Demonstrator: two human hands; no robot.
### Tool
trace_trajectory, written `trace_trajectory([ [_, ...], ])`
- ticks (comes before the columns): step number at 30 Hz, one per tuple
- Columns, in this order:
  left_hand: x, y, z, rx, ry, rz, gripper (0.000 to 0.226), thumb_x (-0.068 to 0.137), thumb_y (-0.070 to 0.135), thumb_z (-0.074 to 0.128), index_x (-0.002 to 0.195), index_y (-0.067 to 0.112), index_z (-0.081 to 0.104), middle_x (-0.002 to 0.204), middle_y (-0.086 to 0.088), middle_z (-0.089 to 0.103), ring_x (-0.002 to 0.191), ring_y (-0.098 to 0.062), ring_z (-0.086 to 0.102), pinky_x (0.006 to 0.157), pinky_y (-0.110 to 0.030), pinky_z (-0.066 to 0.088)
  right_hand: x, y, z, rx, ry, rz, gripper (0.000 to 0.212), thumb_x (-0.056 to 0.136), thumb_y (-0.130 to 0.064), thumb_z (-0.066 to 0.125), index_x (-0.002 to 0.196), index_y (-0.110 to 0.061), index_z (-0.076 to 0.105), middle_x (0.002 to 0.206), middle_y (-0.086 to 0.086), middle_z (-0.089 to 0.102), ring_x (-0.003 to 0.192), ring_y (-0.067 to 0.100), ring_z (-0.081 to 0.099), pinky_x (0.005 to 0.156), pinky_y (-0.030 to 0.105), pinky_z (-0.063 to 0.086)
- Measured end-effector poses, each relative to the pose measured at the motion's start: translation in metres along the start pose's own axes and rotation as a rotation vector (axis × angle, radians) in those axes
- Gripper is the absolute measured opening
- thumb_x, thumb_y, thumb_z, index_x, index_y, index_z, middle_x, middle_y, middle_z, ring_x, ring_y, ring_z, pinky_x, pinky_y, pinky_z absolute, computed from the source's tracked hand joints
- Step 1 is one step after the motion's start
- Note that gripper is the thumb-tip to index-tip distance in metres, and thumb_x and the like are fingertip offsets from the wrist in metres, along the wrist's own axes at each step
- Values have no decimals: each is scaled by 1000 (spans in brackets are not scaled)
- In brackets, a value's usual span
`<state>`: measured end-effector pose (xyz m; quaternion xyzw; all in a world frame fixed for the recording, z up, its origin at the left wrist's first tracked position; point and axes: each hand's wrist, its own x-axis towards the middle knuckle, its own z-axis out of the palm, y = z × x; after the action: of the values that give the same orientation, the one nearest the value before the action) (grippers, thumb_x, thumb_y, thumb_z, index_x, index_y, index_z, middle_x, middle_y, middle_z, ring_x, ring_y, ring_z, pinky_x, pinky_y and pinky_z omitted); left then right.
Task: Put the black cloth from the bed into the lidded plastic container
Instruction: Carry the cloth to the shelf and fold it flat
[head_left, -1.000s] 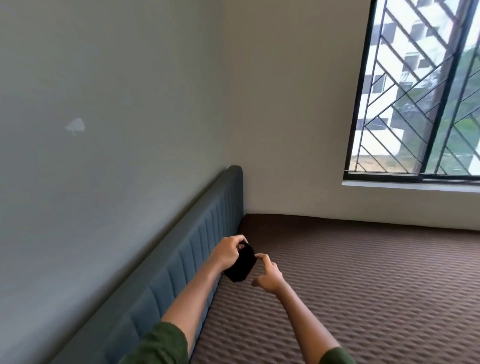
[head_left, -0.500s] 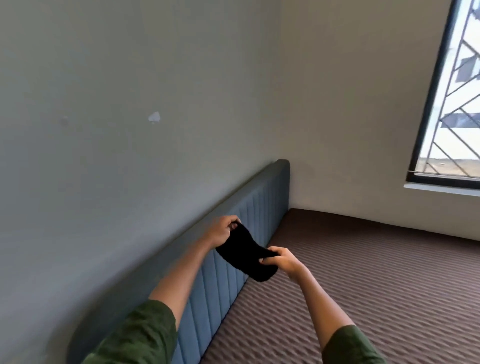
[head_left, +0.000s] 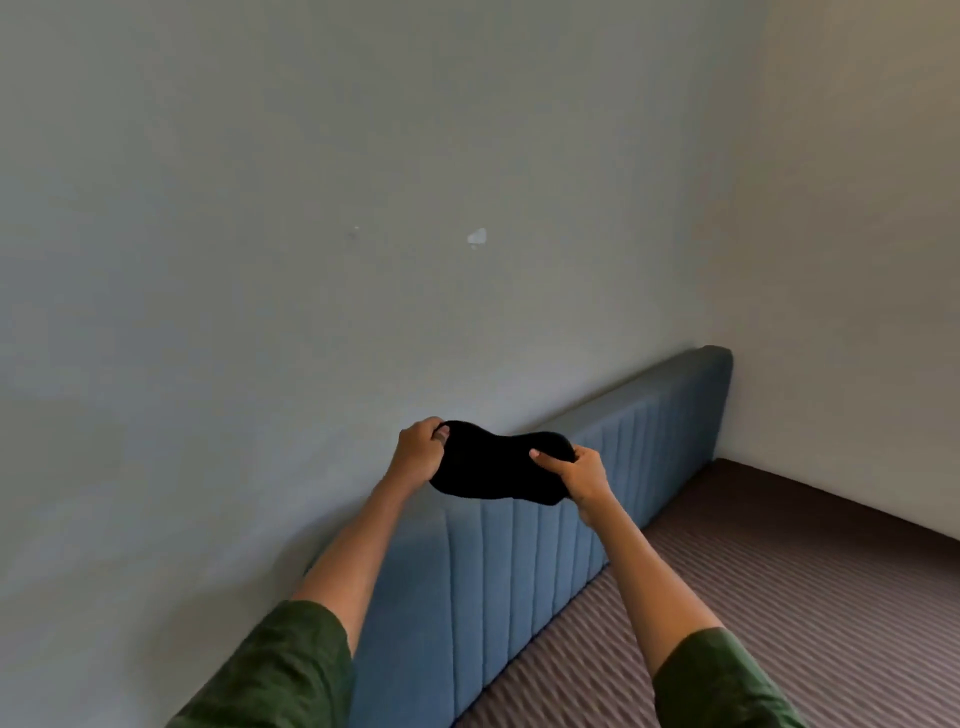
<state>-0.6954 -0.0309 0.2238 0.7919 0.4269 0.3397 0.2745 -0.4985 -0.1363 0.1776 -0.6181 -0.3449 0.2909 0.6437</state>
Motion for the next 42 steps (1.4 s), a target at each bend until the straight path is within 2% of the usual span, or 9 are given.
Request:
trace_trajectory([
  [4,-10,-22,-52,-89,32,-129,28,97,25,42,88,3,56,91,-18,60,84,-27,54,70,-30,38,6,-18,54,-35,-98,-31,32,69,-23,82,87,0,68,94,21,72,88,31,70,74,41,57],
  [7,-24,-46,-99,-383,-62,-276,35,92,35,52,109,5,59,107,-11,63,101,-26,60,87,-36,51,7,-30,102,-44,-215,-39,25,67,-23,84,79,-9,68,94,18,72,85,28,69,74,39,58],
  [10,-48,-69,-151,-492,-64,-283,44,81,26,70,118,6,56,108,-5,65,100,-18,62,75,-23,54,5,-42,154,-58,-370,-59,26,64,-24,85,80,-11,70,94,15,73,88,29,70,81,44,59],
  [14,-83,-97,-220,-407,59,-293,52,71,9,79,118,7,57,109,-6,65,104,-22,61,81,-27,52,-8,-59,228,-46,-606,-73,41,63,-22,85,96,-2,70,97,16,74,90,29,71,82,43,59],
  [21,-171,-127,-332,-310,297,-365,45,69,8,80,109,13,61,103,-3,68,103,-22,63,84,-29,53,-76,-95,363,8,-988,-78,43,65,-20,84,101,0,70,96,13,75,90,26,73,70,31,58],
  [27,-256,-111,-422,-107,588,-378,52,66,16,82,113,16,61,109,-2,68,104,-17,63,92,-34,52,-161,-155,457,89,-1303,-162,15,70,-17,81,83,-12,78,93,9,77,88,21,74,64,22,58],
  [34,-361,-85,-486,50,929,-428,44,67,13,80,107,17,62,109,-7,67,104,-24,63,93,-40,52,-282,-211,537,171,-1589,-256,15,74,-10,76,89,-13,74,87,3,78,84,17,74,63,22,58],
  [39,-443,-86,-509,99,1134,-602,51,70,12,78,117,12,58,116,-7,65,109,-24,60,98,-42,48,-358,-221,584,157,-1751,-195,39,70,-8,78,108,-5,68,104,11,73,97,23,70,74,28,58],
  [42,-475,-88,-521,181,1232,-710,58,72,18,78,124,13,51,123,-6,60,113,-24,56,95,-36,48,-394,-232,609,129,-1810,-160,46,70,-6,78,113,-1,63,109,14,70,102,27,68,74,29,58],
])
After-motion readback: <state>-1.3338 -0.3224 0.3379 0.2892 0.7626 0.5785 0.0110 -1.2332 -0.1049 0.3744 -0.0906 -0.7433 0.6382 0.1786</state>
